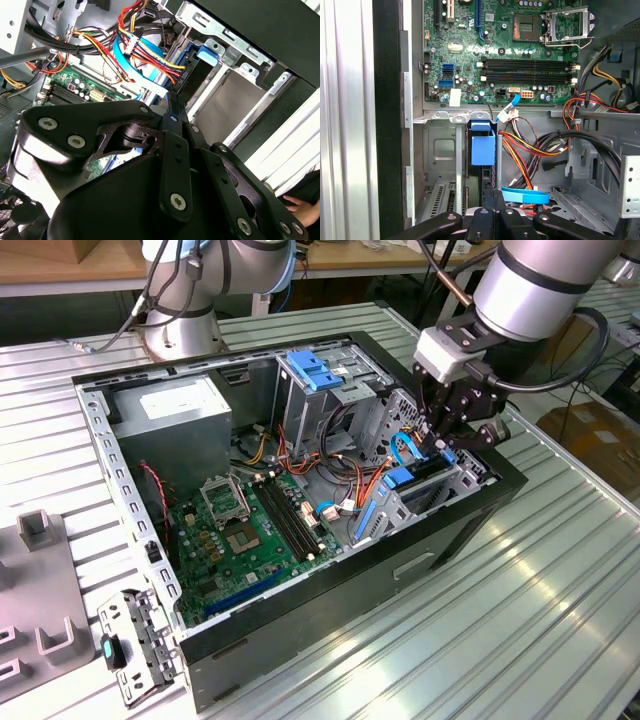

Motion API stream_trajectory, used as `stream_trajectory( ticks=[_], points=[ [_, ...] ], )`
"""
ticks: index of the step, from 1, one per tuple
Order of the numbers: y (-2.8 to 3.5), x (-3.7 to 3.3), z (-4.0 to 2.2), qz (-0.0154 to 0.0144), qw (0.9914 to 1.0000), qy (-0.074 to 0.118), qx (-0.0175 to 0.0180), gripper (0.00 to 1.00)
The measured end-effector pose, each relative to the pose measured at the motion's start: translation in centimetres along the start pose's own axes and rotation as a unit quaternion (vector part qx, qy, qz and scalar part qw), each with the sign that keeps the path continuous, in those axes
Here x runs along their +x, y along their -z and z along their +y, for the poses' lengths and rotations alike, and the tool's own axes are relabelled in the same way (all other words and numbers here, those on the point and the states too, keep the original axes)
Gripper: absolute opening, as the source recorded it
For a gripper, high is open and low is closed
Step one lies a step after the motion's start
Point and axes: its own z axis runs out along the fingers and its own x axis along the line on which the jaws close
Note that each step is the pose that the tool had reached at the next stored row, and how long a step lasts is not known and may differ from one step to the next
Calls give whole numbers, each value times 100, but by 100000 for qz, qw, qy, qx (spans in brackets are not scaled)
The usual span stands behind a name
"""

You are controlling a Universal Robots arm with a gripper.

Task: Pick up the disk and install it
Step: 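Insert the second disk wire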

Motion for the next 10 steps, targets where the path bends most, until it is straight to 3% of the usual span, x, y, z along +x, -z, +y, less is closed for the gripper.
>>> stream_trajectory(
  ticks=[10],
  points=[
    [18, -1, -1, -3, 100000, 2, 1, 11]
  ],
)
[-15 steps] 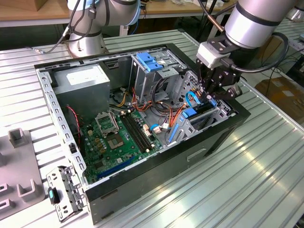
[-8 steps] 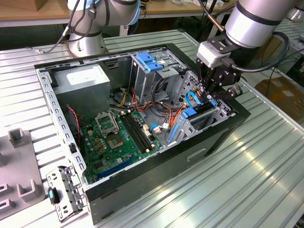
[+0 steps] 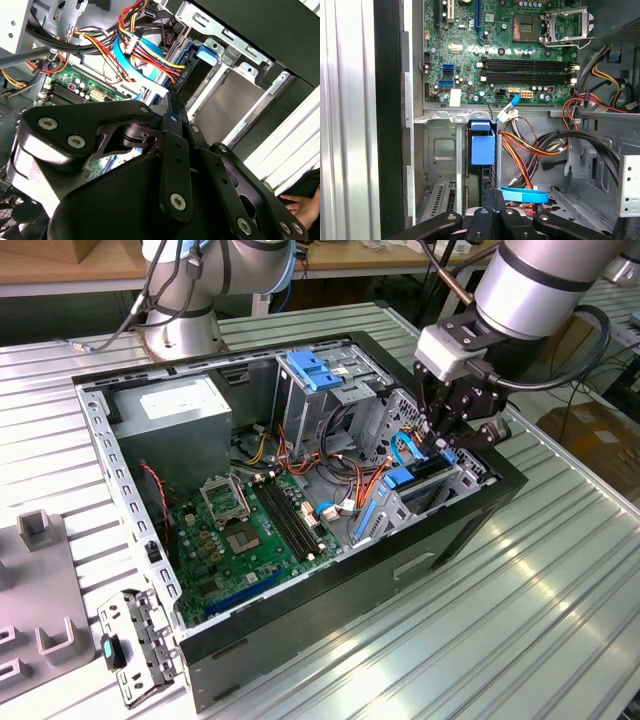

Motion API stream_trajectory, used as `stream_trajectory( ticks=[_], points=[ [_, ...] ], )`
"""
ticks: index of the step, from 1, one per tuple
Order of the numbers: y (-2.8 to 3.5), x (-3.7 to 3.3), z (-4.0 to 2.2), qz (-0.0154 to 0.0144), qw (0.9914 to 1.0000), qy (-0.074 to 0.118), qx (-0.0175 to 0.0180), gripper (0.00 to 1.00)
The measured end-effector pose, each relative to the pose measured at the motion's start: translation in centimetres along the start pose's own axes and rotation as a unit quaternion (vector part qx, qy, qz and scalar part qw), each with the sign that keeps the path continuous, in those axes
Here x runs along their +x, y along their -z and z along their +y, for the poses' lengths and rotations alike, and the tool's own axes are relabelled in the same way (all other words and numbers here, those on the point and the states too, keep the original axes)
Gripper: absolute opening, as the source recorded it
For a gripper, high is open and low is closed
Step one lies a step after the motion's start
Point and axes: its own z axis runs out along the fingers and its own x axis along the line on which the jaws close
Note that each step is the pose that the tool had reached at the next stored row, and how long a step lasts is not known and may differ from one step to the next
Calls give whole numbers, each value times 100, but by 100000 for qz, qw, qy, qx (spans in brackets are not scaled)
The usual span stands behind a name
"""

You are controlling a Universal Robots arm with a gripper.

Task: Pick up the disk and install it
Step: 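Insert the second disk wire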

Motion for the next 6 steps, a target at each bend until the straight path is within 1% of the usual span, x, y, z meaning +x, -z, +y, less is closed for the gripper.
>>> stream_trajectory(
  ticks=[6],
  points=[
    [14, -1, -1, 1, 100000, -1, -1, 11]
  ],
)
